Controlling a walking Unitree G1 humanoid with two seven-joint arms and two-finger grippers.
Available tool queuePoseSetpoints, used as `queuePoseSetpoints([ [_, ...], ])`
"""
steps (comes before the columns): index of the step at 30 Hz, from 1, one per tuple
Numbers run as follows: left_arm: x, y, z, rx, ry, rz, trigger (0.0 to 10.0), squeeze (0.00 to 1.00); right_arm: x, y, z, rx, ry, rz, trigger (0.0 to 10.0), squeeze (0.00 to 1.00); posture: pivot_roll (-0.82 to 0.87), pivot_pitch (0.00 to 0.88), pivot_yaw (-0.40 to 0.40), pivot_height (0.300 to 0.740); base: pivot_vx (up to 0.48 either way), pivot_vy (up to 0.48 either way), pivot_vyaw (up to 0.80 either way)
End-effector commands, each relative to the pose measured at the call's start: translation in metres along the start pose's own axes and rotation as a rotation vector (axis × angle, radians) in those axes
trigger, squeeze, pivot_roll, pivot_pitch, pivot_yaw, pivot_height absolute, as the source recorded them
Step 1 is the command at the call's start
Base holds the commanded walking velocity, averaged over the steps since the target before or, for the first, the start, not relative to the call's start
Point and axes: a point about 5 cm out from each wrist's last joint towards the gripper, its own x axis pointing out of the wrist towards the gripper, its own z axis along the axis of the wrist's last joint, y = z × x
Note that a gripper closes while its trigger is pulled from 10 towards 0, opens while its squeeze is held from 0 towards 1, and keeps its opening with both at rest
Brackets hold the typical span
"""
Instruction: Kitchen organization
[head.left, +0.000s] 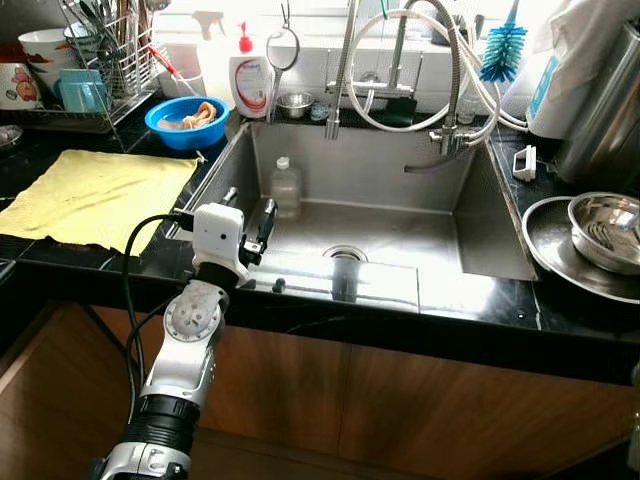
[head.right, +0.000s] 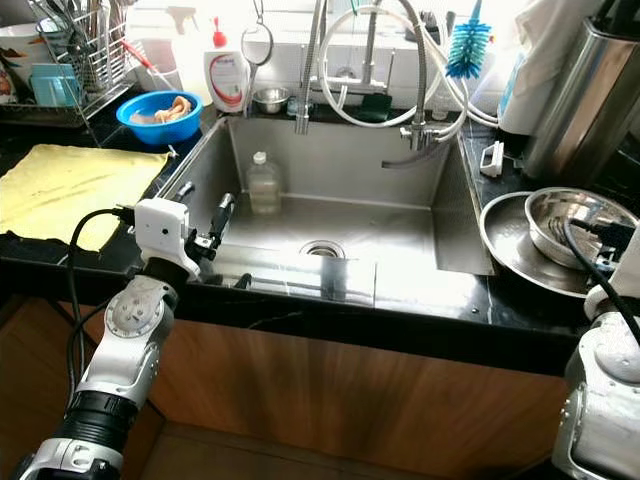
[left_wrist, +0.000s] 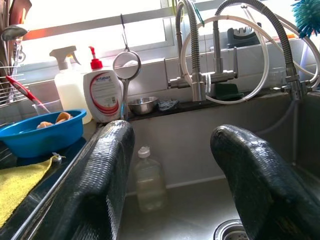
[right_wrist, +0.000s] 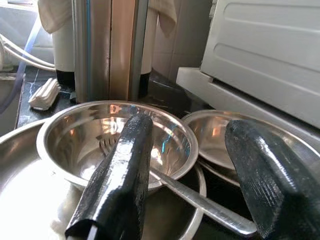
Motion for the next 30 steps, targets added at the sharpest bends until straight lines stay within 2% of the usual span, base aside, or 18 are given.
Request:
queuePoseSetpoints([
  [1,0.001,0.001,0.002,0.019,-0.003,-0.008,10.0,0.00,0.000,-0.002,-0.001,0.007,0.016,-0.011,10.0,0.00,-0.03,0.000,0.011,0.740,0.000,0.000,0.00],
  [6,0.001,0.001,0.002,0.021,-0.003,-0.009,10.0,0.00,-0.006,-0.007,0.000,0.068,0.004,-0.088,10.0,0.00,-0.03,0.000,0.011,0.740,0.000,0.000,0.00],
  [16,-0.001,0.000,0.001,0.028,-0.003,-0.016,10.0,0.00,-0.013,-0.013,0.009,0.127,-0.050,-0.171,10.0,0.00,-0.03,0.000,0.009,0.740,0.000,0.000,0.00],
  [22,-0.001,0.000,0.001,0.033,-0.003,-0.018,10.0,0.00,-0.016,-0.004,-0.001,0.164,-0.023,-0.154,10.0,0.00,-0.03,0.000,0.009,0.740,0.000,0.000,0.00],
  [25,0.000,0.000,0.001,0.034,-0.003,-0.018,10.0,0.00,-0.016,-0.002,-0.005,0.214,0.004,-0.164,10.0,0.00,-0.03,0.000,0.008,0.740,0.000,0.000,0.00],
  [30,-0.001,0.001,0.001,0.037,-0.002,-0.018,10.0,0.00,-0.016,-0.002,-0.008,0.238,0.008,-0.173,10.0,0.00,-0.02,0.000,0.008,0.740,0.000,0.000,0.00],
])
